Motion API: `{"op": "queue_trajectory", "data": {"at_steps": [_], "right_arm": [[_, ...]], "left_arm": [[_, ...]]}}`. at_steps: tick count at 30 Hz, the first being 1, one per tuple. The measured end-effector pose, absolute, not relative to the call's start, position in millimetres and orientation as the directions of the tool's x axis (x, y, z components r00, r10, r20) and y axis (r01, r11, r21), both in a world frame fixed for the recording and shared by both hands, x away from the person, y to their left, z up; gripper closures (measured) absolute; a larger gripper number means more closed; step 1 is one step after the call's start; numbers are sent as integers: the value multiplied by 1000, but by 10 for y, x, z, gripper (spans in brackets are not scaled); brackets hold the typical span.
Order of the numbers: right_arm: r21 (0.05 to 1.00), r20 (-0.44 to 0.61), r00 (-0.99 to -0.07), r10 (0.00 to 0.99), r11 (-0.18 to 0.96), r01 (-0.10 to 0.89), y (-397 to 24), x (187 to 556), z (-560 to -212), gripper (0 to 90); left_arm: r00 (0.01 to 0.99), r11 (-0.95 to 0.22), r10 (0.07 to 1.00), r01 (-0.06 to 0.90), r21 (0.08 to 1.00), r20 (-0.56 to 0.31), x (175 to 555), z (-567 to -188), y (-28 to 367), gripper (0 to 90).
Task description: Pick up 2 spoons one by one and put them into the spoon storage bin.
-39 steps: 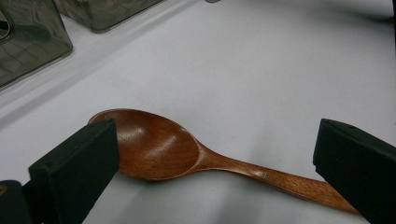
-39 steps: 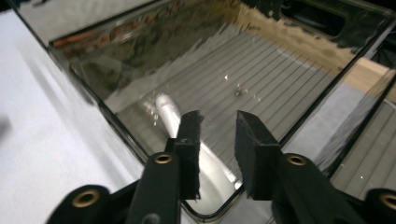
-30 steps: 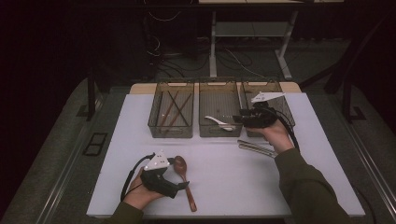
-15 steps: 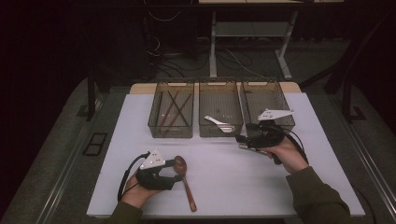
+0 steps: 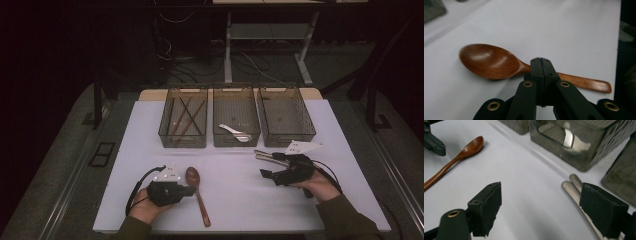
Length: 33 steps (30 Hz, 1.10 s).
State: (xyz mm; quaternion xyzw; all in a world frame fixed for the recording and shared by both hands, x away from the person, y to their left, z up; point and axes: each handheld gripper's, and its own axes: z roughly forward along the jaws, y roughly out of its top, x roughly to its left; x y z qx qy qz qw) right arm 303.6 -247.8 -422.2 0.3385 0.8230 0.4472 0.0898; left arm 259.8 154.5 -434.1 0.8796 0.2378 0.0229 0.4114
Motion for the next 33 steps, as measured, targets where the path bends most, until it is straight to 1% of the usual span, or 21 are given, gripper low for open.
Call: {"op": "queue_trajectory", "data": {"at_steps": [3,8,13,18,33], "right_arm": [[810,150,-761,631,363,461,-2546,2936,-4265,177],[805,142,-757,638,370,463,-2649,2788,-4341,177],[806,139,-754,642,368,463,-2725,2660,-4407,177],[823,120,-759,640,363,437,-2757,2568,-4413,177],[810,123,-739,662,363,461,-2793,2554,-4443,177]], "left_arm": [[899,-573,405,389,721,-163,2582,-4365,1503,889],[918,-614,354,371,696,-177,2564,-4415,1441,889],[923,-627,335,368,687,-189,2563,-4445,1410,888],[923,-626,337,366,689,-184,2563,-4462,1359,887],[929,-640,351,330,694,-118,2660,-4454,1085,886]]}}
